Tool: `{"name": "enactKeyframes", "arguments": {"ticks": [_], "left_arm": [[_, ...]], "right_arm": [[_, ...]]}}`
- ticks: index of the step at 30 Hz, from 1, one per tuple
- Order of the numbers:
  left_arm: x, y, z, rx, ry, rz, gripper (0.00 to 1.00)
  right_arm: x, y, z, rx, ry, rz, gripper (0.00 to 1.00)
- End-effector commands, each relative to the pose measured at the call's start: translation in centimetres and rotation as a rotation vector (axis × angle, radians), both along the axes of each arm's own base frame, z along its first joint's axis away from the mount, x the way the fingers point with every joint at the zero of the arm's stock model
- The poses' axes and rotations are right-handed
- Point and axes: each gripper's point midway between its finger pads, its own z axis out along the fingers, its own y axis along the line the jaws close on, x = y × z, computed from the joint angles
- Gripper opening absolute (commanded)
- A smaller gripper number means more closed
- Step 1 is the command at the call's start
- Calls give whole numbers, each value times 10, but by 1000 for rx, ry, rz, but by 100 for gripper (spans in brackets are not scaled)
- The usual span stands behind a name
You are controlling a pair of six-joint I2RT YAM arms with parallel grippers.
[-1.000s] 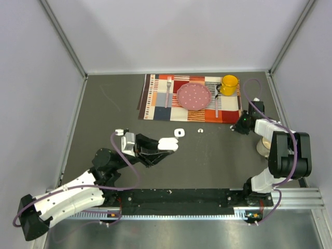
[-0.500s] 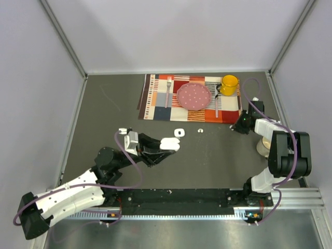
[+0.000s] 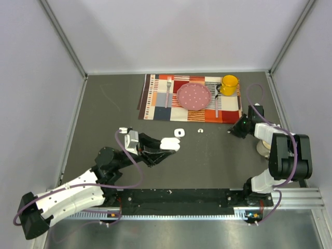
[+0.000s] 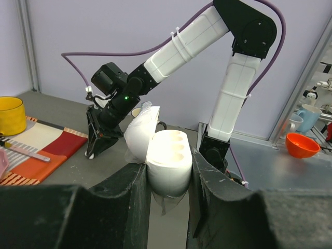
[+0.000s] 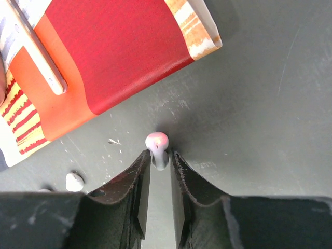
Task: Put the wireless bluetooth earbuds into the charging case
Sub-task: Pick up the right earbud from the center of the board.
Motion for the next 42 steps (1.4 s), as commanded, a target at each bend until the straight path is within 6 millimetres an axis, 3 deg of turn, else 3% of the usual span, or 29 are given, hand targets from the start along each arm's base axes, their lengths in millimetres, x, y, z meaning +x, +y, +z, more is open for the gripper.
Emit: {"name": "enactKeyframes", "arguments": {"ticks": [1, 6, 12, 22, 38, 42], "left_arm": [[-3, 6, 23, -56, -25, 5, 0], [-3, 6, 22, -56, -22, 6, 0], [-2, 5, 20, -52, -11, 7, 0], [-2, 4, 20, -49, -11, 4, 0], [-3, 6, 18, -49, 5, 1, 0], [-3, 5, 18, -48, 6, 1, 0]], "right_arm": [[0, -8, 5, -38, -9, 2, 24], [3, -13, 3, -83, -5, 37, 31], [1, -15, 0, -104, 5, 54, 29], [-1, -13, 17, -105, -56, 72, 26], [-2, -7, 13, -73, -54, 83, 19], [-2, -7, 13, -75, -57, 80, 6]]}}
